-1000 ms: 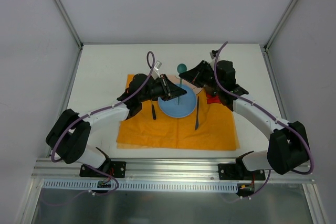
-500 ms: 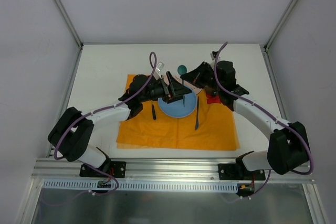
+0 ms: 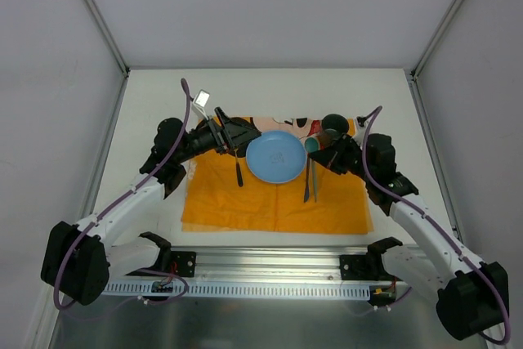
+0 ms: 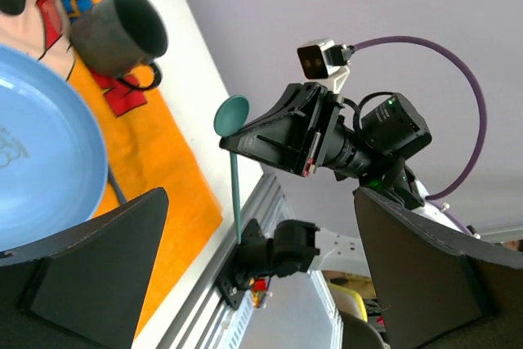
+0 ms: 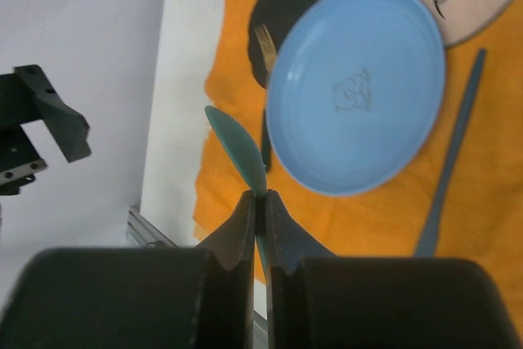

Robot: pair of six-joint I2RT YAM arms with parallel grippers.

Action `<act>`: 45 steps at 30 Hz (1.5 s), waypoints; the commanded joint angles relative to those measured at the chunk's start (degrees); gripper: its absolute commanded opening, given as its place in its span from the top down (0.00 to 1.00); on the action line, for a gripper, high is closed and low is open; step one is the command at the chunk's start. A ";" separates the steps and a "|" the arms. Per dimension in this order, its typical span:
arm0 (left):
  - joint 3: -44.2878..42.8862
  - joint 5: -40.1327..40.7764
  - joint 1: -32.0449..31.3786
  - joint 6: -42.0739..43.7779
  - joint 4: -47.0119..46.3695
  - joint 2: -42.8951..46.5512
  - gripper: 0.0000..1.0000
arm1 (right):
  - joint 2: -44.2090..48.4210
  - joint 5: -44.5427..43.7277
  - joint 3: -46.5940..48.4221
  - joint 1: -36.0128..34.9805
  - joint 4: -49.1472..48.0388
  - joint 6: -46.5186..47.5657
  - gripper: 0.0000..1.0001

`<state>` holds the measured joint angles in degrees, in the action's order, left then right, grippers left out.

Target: Set the dinner table for one person

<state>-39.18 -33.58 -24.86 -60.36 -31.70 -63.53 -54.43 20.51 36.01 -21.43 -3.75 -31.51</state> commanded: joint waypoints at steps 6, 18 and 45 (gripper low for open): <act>5.86 1.06 0.52 4.72 3.23 2.62 0.01 | 2.68 -1.71 -11.30 3.14 1.91 4.44 1.00; 7.45 1.15 1.39 7.53 5.60 4.73 0.01 | -12.17 9.02 -11.93 18.17 -10.66 6.19 1.00; 8.15 0.62 2.45 8.50 5.16 2.88 0.01 | -28.71 12.45 -6.39 20.38 -20.42 4.44 0.71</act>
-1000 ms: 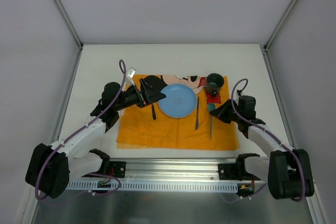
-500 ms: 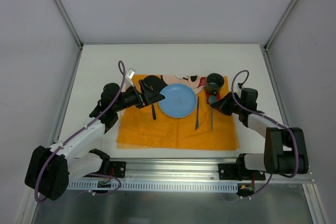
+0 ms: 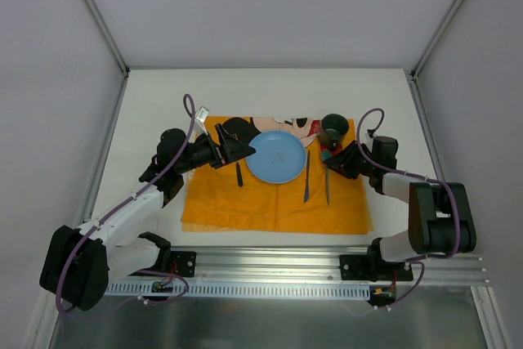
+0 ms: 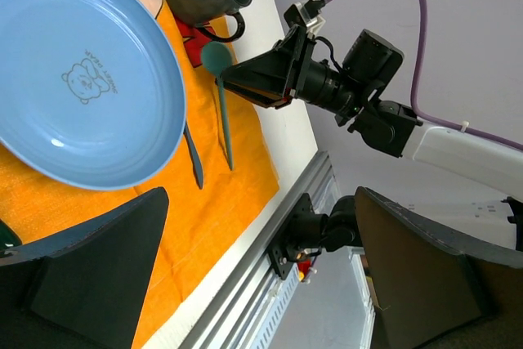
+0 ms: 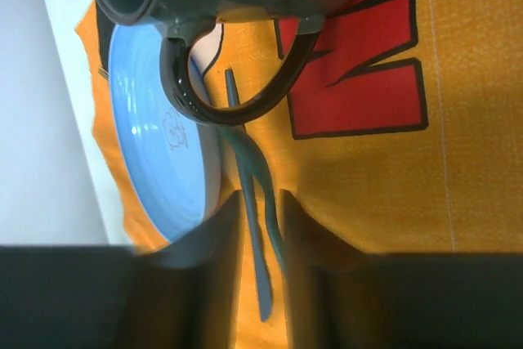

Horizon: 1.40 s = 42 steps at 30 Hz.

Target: Set the dinner table for one person

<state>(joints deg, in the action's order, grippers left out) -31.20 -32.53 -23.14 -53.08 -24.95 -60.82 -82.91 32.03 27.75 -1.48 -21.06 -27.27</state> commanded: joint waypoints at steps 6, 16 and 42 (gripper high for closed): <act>0.44 -0.60 1.16 1.40 -1.33 0.88 0.01 | 0.30 0.40 1.17 0.42 -3.11 -0.15 0.26; 0.18 -1.48 1.25 1.14 -1.59 1.14 0.01 | 8.63 -0.83 -0.41 0.33 2.76 0.37 0.22; -41.83 6.16 -26.96 7.64 15.71 -47.72 0.30 | 54.26 -9.36 5.21 0.42 44.79 8.28 0.17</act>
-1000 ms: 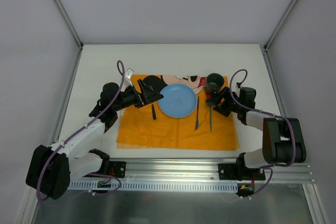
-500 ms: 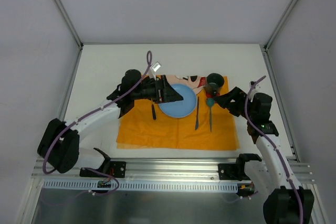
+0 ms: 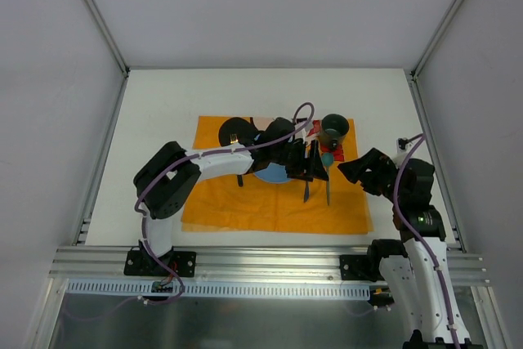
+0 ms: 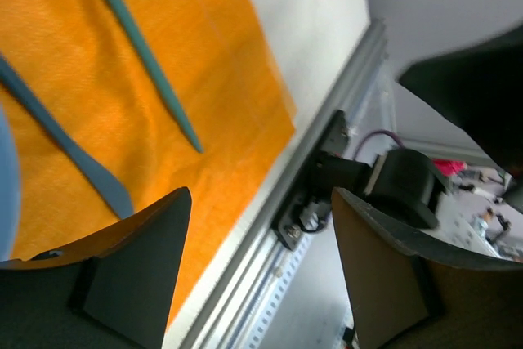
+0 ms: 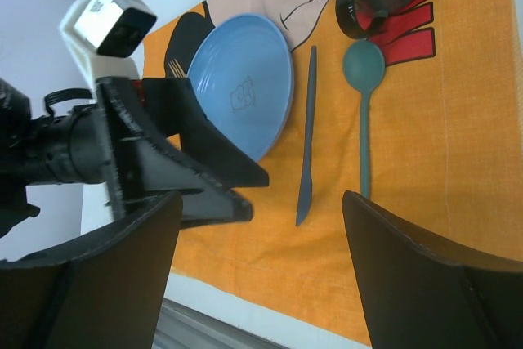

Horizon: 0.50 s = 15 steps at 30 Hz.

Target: Set the dinner table for one person

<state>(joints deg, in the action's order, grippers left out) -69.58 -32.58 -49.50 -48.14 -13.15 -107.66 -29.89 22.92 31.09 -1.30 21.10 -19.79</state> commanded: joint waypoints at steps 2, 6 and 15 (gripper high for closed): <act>-4.60 10.41 -0.78 3.49 5.84 -1.68 0.33 | 2.02 -0.15 1.95 0.25 3.06 0.89 0.17; -4.77 16.66 -0.78 4.37 9.27 -1.86 0.38 | 2.82 -0.15 2.57 0.25 4.29 1.33 0.17; -5.56 26.42 -1.04 7.62 14.46 -0.98 0.40 | 3.70 0.11 2.83 0.25 5.09 1.77 0.17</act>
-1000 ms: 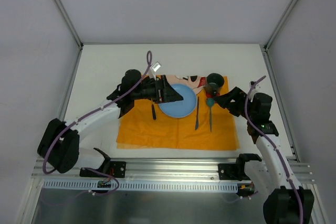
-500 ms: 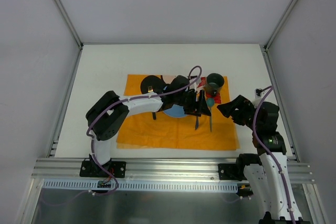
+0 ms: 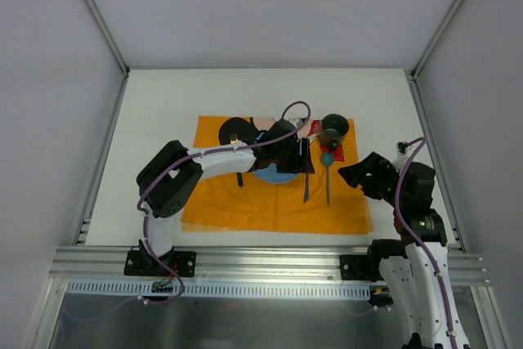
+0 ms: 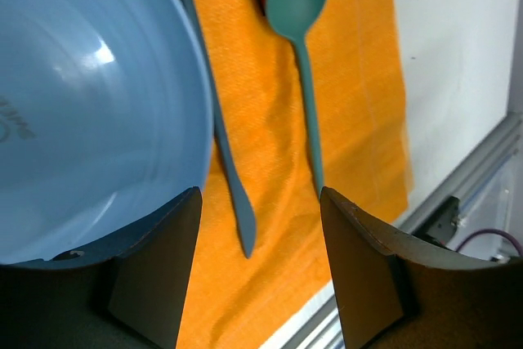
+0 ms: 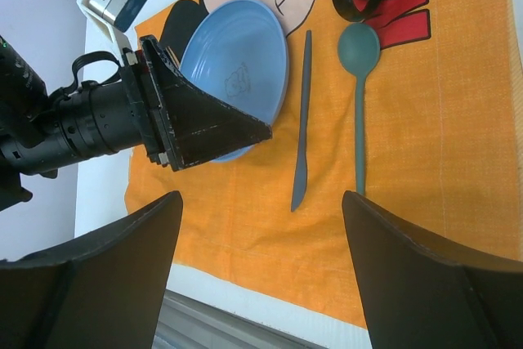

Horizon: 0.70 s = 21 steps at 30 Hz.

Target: Set the dinner table for one person

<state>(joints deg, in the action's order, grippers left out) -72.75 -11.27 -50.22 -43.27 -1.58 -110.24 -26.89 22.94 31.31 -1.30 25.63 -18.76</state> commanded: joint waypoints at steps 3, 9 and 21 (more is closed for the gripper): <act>-2.57 5.82 -0.93 3.27 3.34 1.52 0.40 | 0.61 0.18 2.62 0.25 0.56 0.75 0.17; -6.52 5.64 -5.06 4.07 4.66 1.25 0.42 | 0.26 0.26 2.00 0.25 0.56 0.75 0.17; -8.99 10.91 -8.06 4.42 8.88 -0.24 0.43 | 0.61 0.18 1.65 0.25 0.56 1.19 0.17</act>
<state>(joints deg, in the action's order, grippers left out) -80.73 -4.14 -58.78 -39.99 4.51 -110.30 -26.89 22.94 31.31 -1.30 26.06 -18.44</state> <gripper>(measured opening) 0.578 0.829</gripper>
